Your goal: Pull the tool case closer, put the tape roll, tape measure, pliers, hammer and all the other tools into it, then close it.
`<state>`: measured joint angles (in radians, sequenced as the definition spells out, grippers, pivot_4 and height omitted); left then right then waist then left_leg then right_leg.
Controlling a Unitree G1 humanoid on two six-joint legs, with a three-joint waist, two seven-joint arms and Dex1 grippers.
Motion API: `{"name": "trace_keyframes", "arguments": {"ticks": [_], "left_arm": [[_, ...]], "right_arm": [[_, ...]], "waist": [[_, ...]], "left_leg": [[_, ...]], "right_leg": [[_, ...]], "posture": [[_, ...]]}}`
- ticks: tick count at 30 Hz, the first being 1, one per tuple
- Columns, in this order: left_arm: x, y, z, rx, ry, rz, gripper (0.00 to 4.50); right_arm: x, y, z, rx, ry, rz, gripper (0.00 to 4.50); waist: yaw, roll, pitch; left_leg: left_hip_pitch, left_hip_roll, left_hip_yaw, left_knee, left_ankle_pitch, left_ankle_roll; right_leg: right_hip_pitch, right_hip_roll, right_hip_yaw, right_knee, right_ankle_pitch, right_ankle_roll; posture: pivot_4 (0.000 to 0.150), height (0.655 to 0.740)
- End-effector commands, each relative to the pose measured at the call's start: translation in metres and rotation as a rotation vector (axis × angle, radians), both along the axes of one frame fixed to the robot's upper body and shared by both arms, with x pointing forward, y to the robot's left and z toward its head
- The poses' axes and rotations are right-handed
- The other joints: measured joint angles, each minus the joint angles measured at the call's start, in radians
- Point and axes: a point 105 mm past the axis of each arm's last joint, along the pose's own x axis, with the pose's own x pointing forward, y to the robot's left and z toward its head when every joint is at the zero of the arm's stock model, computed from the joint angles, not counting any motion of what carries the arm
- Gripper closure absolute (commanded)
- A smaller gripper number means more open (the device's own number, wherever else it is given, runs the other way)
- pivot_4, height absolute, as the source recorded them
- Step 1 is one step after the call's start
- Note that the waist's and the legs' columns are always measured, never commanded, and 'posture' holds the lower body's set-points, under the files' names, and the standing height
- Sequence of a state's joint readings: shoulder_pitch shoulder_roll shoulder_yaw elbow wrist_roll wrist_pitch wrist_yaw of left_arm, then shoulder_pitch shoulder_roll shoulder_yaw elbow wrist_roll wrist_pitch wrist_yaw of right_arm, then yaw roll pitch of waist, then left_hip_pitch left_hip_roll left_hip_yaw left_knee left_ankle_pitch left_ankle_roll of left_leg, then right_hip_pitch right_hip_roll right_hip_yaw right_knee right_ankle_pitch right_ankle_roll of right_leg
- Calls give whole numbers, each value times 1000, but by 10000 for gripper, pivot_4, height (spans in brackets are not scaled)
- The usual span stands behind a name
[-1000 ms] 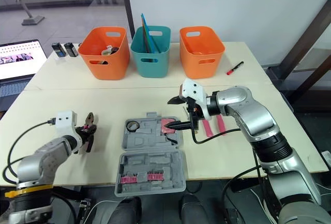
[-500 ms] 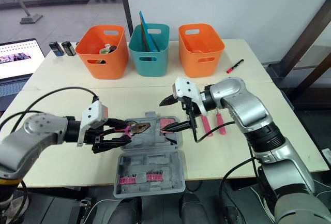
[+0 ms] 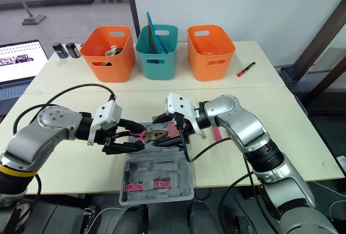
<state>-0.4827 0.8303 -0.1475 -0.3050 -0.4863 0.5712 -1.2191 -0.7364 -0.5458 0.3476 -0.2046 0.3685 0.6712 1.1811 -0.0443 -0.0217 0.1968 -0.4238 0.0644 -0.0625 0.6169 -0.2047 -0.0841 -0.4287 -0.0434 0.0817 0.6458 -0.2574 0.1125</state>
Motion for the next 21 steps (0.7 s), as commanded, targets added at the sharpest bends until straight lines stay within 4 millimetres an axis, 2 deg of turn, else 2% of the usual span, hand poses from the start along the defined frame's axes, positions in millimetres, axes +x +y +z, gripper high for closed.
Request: {"name": "trace_keyframes", "arguments": {"ticks": [1,2,3,8,11,15,16,18,21], "left_arm": [[2,-1,12,-14,-66,-12,20956],[4,-1,13,-20,-74,-1,20957],[6,0,12,-26,-79,5,20962],[6,2,10,-49,-63,8,20962],[9,4,11,-46,-86,39,20962],[13,14,16,-66,-100,86,1915],[13,18,16,-67,-105,99,0],[14,26,17,-66,-104,131,0],[9,56,21,-75,-74,240,0]], "right_arm": [[-5,4,9,37,-22,8,28577],[-3,5,10,52,-15,-3,33499],[-3,5,10,64,-4,-9,35293],[0,7,-1,53,-2,-23,35242],[3,6,-2,57,-18,-33,35242],[9,4,3,72,-37,-38,35242],[10,3,4,74,-43,-39,35242],[12,1,7,77,-55,-38,35242],[21,-11,10,35,-114,-47,35242]], "waist": [[0,0,0],[0,0,0],[-1,0,0],[0,0,0],[0,0,0],[-1,0,0],[-1,0,0],[-2,0,0],[-6,0,0]], "left_leg": [[0,0,0,0,0,0],[0,0,0,0,0,0],[0,0,0,0,0,0],[0,0,0,0,0,0],[0,0,0,0,0,0],[0,0,-1,1,0,0],[0,0,-1,1,0,0],[0,0,-1,0,0,0],[0,0,-1,0,0,0]], "right_leg": [[0,0,0,0,0,0],[0,0,0,1,0,0],[0,0,0,1,0,0],[0,0,0,1,0,0],[0,0,0,1,0,0],[0,0,0,2,0,1],[0,0,0,2,0,1],[0,0,0,2,0,1],[-1,0,0,2,0,1]], "posture": [[1500,7364],[1500,7364],[1500,7364],[1500,7364],[1500,7364],[1500,7364],[1500,7364],[1500,7364],[1500,7364]]}}
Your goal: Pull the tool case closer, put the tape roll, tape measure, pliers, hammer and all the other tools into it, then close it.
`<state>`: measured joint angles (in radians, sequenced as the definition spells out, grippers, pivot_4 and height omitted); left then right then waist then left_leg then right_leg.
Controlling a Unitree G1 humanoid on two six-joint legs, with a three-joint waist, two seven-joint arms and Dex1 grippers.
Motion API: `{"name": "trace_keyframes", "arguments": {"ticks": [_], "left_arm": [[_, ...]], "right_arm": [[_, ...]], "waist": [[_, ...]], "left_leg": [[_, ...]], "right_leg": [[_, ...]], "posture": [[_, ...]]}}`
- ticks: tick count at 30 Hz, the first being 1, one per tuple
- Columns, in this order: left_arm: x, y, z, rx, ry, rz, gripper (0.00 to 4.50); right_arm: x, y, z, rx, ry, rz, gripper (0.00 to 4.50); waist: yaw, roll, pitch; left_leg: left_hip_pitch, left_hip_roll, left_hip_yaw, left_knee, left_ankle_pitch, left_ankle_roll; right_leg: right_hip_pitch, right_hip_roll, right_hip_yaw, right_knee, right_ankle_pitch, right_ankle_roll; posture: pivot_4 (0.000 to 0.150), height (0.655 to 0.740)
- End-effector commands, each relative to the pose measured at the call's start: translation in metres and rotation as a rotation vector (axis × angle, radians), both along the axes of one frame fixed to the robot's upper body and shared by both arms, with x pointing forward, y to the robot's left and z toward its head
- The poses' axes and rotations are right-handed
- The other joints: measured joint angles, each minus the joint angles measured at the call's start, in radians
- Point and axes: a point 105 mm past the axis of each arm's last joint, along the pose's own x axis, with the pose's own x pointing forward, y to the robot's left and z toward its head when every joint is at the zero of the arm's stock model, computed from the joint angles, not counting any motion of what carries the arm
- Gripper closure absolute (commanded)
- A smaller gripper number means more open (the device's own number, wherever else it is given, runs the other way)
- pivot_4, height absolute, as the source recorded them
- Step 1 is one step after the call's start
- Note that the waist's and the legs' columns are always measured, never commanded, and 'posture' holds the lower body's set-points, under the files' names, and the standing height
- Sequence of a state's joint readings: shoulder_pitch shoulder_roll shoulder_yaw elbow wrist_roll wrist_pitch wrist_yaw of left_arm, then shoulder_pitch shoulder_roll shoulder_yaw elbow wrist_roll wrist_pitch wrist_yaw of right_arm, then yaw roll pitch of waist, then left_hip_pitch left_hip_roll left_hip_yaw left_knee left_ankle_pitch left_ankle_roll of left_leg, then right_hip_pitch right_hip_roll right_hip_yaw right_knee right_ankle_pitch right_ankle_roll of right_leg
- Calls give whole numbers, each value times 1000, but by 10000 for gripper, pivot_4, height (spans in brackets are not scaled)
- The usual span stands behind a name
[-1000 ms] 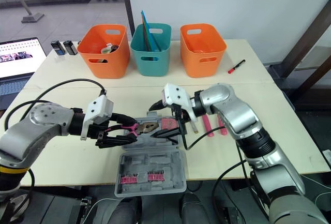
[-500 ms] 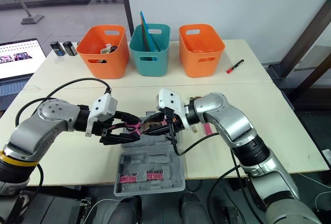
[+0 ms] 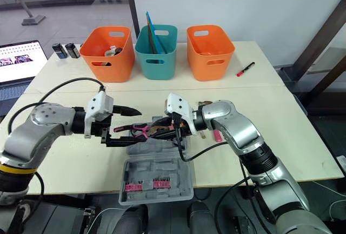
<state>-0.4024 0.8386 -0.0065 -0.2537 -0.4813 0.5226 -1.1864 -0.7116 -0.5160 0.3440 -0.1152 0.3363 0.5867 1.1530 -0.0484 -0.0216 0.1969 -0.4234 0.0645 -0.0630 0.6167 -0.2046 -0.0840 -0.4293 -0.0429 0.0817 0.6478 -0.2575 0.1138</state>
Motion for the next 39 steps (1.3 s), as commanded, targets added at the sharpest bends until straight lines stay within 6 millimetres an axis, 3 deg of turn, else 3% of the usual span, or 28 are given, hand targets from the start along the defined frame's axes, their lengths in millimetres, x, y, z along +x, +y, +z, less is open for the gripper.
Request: {"name": "trace_keyframes", "arguments": {"ticks": [1,7,12,26,39], "left_arm": [[-6,32,13,-7,-14,103,0],[-37,76,-2,37,51,251,0],[-59,89,-15,-1,137,323,0],[-75,97,-33,9,152,428,0],[-65,92,-34,31,145,405,0]], "right_arm": [[10,-12,20,-12,-125,5,35242],[26,-21,0,-105,-157,4,35242],[34,-18,-24,-181,-141,22,35242],[43,5,-61,-213,-93,81,35242],[46,19,-80,-163,-25,43,35242]], "waist": [[-1,0,0],[-3,0,0],[-5,0,0],[-22,0,0],[-30,0,0]], "left_leg": [[0,0,0,0,0,0],[0,0,1,0,0,0],[0,0,1,0,0,0],[2,0,2,0,0,0],[7,1,2,-3,0,0]], "right_leg": [[0,0,0,0,0,0],[0,-1,0,0,-1,-1],[-1,-1,0,0,-1,-2],[0,-1,0,0,-1,-2],[2,0,1,1,-1,-2]], "posture": [[1500,7364],[1500,7364],[1500,7364],[1500,7364],[1500,7364]]}}
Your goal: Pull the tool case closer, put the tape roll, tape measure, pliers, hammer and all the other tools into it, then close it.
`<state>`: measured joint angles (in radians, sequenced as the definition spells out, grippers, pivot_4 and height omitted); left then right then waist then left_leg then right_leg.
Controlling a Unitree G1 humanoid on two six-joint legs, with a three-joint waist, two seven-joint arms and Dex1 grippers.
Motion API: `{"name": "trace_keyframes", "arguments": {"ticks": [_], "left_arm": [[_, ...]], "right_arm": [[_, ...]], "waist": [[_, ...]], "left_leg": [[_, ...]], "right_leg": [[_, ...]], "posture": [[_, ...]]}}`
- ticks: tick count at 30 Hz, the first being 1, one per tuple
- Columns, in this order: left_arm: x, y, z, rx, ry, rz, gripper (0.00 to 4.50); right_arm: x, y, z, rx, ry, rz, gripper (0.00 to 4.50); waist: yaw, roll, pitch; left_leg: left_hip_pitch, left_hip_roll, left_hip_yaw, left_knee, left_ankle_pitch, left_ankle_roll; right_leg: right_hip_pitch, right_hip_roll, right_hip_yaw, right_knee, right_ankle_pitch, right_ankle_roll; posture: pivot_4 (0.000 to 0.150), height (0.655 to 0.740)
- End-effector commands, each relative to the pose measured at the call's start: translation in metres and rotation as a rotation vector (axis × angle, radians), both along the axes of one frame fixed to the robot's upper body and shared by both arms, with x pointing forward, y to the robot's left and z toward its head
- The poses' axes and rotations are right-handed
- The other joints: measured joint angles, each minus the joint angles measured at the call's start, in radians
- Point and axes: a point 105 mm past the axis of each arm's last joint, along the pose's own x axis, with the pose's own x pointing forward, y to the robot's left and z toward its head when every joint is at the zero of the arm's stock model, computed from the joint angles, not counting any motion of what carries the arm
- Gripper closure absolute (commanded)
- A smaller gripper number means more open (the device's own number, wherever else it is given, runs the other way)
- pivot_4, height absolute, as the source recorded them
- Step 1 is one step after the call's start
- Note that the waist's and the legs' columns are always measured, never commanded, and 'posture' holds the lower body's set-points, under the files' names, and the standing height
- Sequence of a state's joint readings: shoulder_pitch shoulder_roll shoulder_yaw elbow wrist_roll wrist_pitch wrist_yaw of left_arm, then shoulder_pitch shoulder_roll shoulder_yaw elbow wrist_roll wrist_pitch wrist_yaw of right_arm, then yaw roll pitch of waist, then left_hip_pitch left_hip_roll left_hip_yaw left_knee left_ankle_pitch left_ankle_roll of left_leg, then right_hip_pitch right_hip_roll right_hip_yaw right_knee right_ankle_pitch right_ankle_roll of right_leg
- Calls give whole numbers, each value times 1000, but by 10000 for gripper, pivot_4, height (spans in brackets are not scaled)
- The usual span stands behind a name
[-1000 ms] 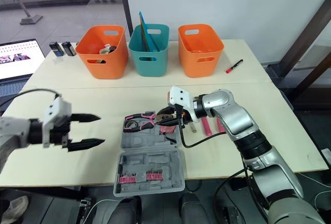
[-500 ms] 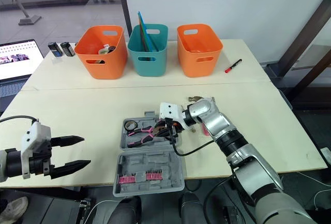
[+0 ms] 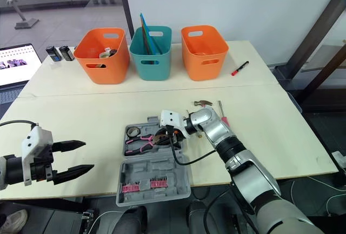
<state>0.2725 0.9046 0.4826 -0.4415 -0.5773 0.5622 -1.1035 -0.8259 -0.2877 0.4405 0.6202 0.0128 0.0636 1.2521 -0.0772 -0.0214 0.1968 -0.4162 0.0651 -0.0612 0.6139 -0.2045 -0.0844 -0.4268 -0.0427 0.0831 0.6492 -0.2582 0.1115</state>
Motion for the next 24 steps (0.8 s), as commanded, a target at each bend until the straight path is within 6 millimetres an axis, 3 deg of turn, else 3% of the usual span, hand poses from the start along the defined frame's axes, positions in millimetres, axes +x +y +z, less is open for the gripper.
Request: {"name": "trace_keyframes", "arguments": {"ticks": [1,5,8,11,15,18,24], "left_arm": [[4,0,5,30,-20,-12,0],[7,-2,4,29,-20,-23,0],[10,-3,6,-4,-5,-5,0],[12,-2,7,7,-21,4,0],[19,-1,0,128,-134,12,0],[25,-5,0,66,-194,52,0],[17,-13,-3,-4,-138,-28,0]], "right_arm": [[2,6,5,24,-16,-2,35242],[1,7,9,43,-22,5,15599],[1,6,28,126,-3,-3,826],[0,4,50,270,62,-31,826],[-3,2,41,250,34,-36,826],[-7,7,35,245,61,-37,9544],[-17,9,13,150,111,-36,40366]], "waist": [[-2,0,0],[-1,0,0],[4,0,0],[6,0,0],[8,0,0],[7,0,0],[6,0,0]], "left_leg": [[0,0,0,0,0,0],[1,0,0,0,0,0],[0,0,0,0,0,0],[0,0,0,0,0,0],[1,0,0,0,0,0],[1,0,1,0,0,0],[1,0,0,0,0,0]], "right_leg": [[0,0,0,0,0,0],[0,0,0,1,0,0],[0,0,0,1,0,0],[0,0,0,1,0,0],[1,0,0,0,0,0],[1,0,0,0,0,0],[1,0,0,1,0,0]], "posture": [[1500,7364],[1500,7364],[1500,7364],[1500,7364],[1500,7364],[1500,7364],[1500,7364]]}}
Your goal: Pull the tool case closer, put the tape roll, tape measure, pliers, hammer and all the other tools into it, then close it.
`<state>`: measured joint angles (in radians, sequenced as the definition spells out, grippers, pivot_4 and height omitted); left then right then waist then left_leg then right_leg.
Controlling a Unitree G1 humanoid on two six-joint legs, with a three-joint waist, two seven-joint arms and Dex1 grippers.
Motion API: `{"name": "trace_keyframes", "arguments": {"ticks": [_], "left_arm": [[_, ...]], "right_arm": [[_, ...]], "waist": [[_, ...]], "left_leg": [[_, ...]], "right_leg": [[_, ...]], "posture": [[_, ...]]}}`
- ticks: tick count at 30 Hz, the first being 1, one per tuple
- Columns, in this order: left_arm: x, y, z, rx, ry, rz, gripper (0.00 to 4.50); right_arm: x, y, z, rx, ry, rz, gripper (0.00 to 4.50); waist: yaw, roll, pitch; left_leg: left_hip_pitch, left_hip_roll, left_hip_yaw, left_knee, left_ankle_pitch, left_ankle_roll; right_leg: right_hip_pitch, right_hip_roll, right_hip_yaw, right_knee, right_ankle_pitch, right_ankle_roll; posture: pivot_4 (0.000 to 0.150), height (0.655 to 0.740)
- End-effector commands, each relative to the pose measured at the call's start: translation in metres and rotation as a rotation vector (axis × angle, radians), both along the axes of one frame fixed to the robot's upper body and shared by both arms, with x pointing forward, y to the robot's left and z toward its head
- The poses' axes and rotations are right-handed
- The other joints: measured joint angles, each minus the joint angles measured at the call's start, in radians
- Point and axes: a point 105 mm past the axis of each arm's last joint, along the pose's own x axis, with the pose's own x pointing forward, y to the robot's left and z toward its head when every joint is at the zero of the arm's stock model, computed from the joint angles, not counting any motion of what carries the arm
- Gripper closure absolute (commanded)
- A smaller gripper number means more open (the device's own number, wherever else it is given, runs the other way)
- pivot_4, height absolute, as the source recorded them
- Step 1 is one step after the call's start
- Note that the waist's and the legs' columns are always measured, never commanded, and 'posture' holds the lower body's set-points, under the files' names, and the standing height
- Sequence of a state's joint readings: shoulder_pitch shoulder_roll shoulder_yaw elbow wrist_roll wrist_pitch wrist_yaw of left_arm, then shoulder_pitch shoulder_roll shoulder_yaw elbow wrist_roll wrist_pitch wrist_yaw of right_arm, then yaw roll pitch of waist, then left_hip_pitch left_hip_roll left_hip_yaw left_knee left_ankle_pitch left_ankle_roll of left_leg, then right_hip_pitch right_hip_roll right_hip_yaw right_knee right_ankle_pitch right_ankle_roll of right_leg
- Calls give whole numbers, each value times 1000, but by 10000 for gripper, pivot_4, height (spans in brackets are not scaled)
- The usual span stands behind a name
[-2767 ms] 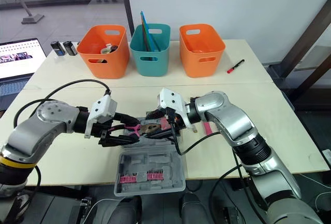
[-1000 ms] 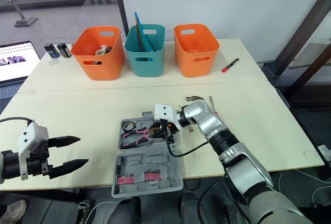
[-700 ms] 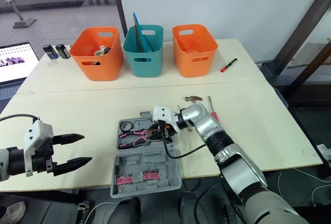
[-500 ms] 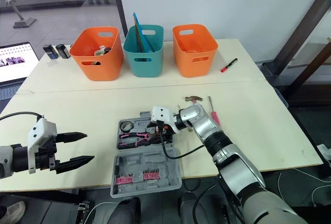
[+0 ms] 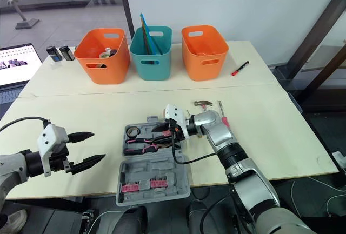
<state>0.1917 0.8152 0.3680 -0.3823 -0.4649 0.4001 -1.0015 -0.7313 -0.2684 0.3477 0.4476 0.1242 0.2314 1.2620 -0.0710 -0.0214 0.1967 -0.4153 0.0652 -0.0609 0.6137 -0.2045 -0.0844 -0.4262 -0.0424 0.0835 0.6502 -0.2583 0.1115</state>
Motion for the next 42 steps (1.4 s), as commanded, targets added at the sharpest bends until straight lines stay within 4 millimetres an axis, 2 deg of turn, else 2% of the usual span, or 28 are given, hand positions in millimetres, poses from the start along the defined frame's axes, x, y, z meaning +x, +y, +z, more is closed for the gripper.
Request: {"name": "trace_keyframes", "arguments": {"ticks": [1,6,9,10,13,14,16,18,20,23,26,29,30,31,33,34,36,38,40,42], "left_arm": [[-8,-6,7,-32,34,-91,0],[-15,-10,10,-35,51,-160,0],[-15,-10,11,-27,47,-175,0],[-14,-10,11,-18,45,-176,0],[-13,-11,7,-1,52,-182,0],[-13,-11,7,-11,57,-174,0],[-9,-10,6,-26,59,-139,0],[-7,-8,4,-11,64,-121,0],[-7,-7,2,30,51,-128,0],[-7,-6,1,33,51,-129,0],[-6,-4,1,25,44,-125,0],[-6,-2,-2,23,51,-124,0],[-6,-1,-3,23,55,-124,0],[-6,-1,-4,23,58,-125,0],[-9,2,-9,36,65,-144,0],[-9,3,-11,43,63,-151,5075],[-8,4,-13,82,19,-182,11888],[-7,9,-24,127,18,-192,22986],[-6,13,-35,147,30,-192,32296],[-5,13,-44,159,41,-195,42624]], "right_arm": [[-2,3,-5,-49,-10,-1,44604],[-2,9,-11,-67,-8,-12,44604],[-2,12,-26,-103,38,-51,44604],[0,12,-34,-130,58,-78,44604],[0,-12,-91,-416,26,-133,44604],[-1,-18,-103,-466,30,-146,44604],[-4,-19,-112,-473,60,-161,44604],[-4,-11,-106,-420,77,-164,44604],[-2,-2,-91,-344,76,-156,44604],[1,13,-58,-171,44,-125,44604],[2,20,-8,45,-63,-76,44604],[7,7,24,153,-147,-99,44604],[8,-1,31,168,-175,-105,44604],[8,-6,35,175,-194,-108,44604],[8,-33,36,74,-197,-78,44604],[7,-48,33,5,-203,-64,45000],[7,-72,28,-108,-207,-56,45000],[8,-94,19,-215,-211,-65,45000],[10,-108,10,-296,-227,-67,45000],[9,-112,2,-325,-230,-64,45000]], "waist": [[0,0,0],[1,0,0],[0,0,0],[-1,0,0],[-3,0,-1],[-5,-1,-3],[-10,-3,-8],[-19,-3,-14],[-28,-3,-19],[-29,-4,-19],[-23,-3,-17],[-22,-2,-16],[-22,-2,-16],[-22,-2,-16],[-22,-2,-15],[-19,-2,-15],[-10,-1,-12],[-3,-1,-12],[-4,-1,-12],[-4,-1,-12]], "left_leg": [[0,0,0,0,0,0],[0,0,0,0,0,0],[0,0,0,0,0,0],[0,0,0,0,0,0],[0,0,0,0,0,0],[3,0,1,0,0,0],[12,0,1,-2,0,0],[28,0,0,-5,-1,-1],[30,0,0,-6,-3,-5],[28,0,1,-5,-3,-5],[20,0,1,-6,-1,-1],[4,0,0,-5,-1,-1],[4,0,0,-5,-1,-1],[4,0,0,-5,-1,-1],[4,0,0,-5,-1,-1],[4,0,1,-5,-1,-1],[4,0,1,-4,-1,-1],[4,-1,2,-3,-1,-1],[5,0,2,-3,-1,-1],[6,0,2,-3,-1,-1]], "right_leg": [[0,0,0,0,0,0],[0,0,0,0,0,0],[0,0,0,0,0,0],[0,0,0,0,0,0],[0,0,0,0,0,0],[2,0,1,-1,0,0],[10,0,1,-1,-2,-3],[21,0,1,-4,-5,0],[22,-2,1,-5,-6,0],[20,-4,1,-6,-6,-1],[17,-3,0,-4,-3,-6],[0,-2,0,0,-2,-4],[-1,-2,0,1,-2,-4],[-1,-2,-1,1,-2,-2],[0,-2,-1,0,-3,-3],[0,-2,-1,0,-3,-3],[1,-2,0,-1,-3,-4],[0,-3,0,-1,-3,-4],[0,-2,0,-1,-3,-5],[0,-2,0,-1,-2,-5]], "posture": [[1500,7364],[1500,7364],[1500,7364],[1500,7364],[1500,7364],[1500,7364],[1500,7364],[1500,7364],[1500,7364],[1500,7364],[1500,7364],[1500,7364],[1500,7364],[1500,7364],[1500,7364],[1500,7364],[1500,7364],[1500,7364],[1500,7364],[1500,7364]]}}
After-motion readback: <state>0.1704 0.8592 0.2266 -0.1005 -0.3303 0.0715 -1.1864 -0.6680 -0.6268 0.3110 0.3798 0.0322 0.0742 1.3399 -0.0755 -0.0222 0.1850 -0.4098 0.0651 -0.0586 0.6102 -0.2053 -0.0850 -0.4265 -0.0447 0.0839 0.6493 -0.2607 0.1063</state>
